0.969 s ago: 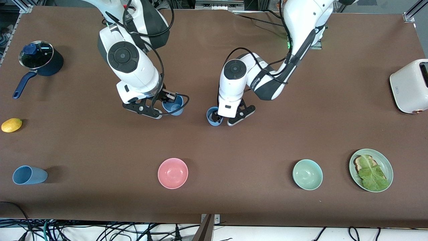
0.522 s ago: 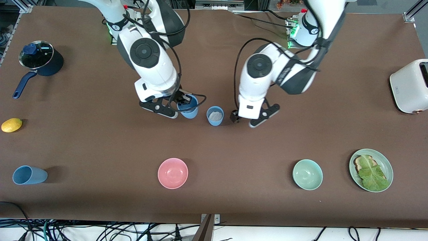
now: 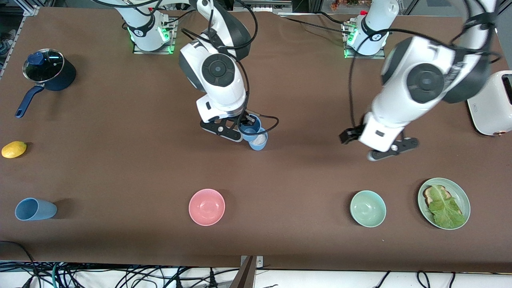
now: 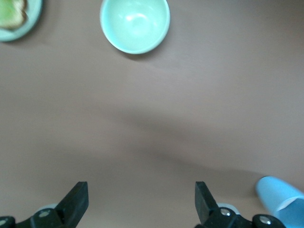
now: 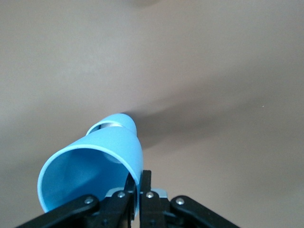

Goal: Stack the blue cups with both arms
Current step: 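Lower the blue cup onto the paper cup while the left gripper withdraws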

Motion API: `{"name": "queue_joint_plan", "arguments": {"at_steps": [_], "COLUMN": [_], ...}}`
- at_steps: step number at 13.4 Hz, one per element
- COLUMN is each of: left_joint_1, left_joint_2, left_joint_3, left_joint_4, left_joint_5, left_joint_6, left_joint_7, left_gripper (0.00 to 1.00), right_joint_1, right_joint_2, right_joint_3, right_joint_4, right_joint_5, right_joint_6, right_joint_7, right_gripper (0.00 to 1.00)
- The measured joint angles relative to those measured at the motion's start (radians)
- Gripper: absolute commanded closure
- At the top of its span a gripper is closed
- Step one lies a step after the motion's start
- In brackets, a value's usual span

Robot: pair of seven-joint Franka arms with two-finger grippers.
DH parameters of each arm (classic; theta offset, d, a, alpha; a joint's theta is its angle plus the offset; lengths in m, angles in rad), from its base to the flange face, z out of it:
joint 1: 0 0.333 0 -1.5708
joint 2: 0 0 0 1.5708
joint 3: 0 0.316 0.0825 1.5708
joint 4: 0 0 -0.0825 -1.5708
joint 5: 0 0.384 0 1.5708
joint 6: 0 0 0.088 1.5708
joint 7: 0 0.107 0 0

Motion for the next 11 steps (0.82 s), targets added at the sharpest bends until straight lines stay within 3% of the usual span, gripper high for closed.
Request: {"name": "queue_joint_plan", "arguments": {"at_steps": [6, 11], "left_joint_1": [0.177, 0.244], "left_joint_2": [-0.008, -0.009], "left_joint_3": [0.005, 0.039], "left_joint_4": [0.059, 0.087], "left_joint_5": [0.0, 0.0], "left_joint_6": [-0.069, -0.071], "left_joint_7": [0.472, 0.747], "left_gripper": [0.01, 0.01], "right_joint_1": [0.027, 0.027], "right_joint_2": [0.026, 0.032], "right_joint_3": [-0.002, -0.004], "right_joint_4": [0.001, 0.001], "right_joint_5": [-0.006, -0.007], "right_joint_6": [0.026, 0.049], "right_joint_7": [0.007, 0.007], "right_gripper": [1.0, 1.0]}}
